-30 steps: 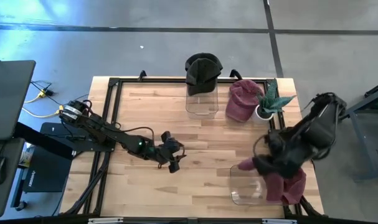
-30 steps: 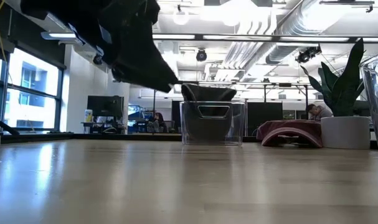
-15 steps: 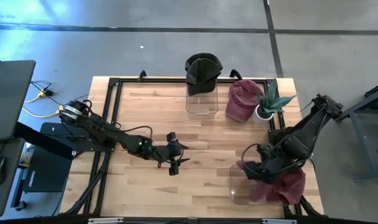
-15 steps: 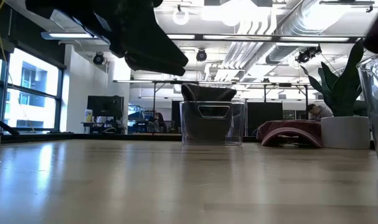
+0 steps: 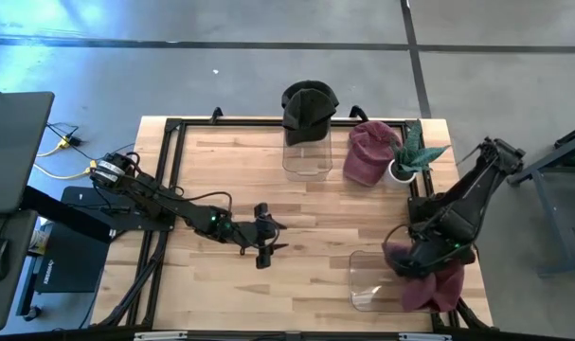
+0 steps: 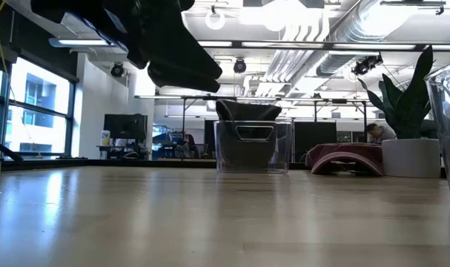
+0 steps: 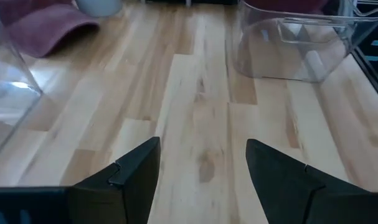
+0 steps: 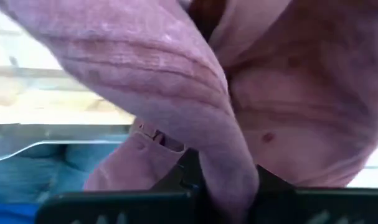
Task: Pick & Place hat
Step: Put the left red cap into the bottom transparent bin
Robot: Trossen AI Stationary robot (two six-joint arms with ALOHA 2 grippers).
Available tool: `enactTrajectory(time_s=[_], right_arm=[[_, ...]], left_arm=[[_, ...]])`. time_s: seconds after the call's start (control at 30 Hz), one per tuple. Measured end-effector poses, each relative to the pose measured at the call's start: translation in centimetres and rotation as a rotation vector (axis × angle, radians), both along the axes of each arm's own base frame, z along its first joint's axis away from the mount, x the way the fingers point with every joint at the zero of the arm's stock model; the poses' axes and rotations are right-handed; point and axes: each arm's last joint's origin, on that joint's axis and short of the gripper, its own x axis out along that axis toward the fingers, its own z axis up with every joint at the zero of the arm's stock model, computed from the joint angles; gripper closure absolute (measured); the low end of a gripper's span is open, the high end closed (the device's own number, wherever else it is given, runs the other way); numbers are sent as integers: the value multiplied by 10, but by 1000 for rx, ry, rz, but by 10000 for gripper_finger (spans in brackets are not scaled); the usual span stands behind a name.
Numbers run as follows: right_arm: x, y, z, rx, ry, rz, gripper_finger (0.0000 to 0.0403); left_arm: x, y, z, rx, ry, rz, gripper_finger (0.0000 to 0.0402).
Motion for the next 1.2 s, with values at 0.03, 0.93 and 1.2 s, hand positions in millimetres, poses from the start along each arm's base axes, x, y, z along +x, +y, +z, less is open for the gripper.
enactTrajectory(time_s=[0.03, 0.93, 1.2], right_arm=[[-4, -2, -2, -2, 4, 7, 386], [-45, -15, 11, 62, 164, 152, 191], [-41, -16, 27, 78, 81, 135, 195]], left_arm=[[0, 0, 0, -6, 4, -4, 170], [0, -1, 0, -64, 6, -2, 170], [0, -1, 0, -66, 7, -7, 170]])
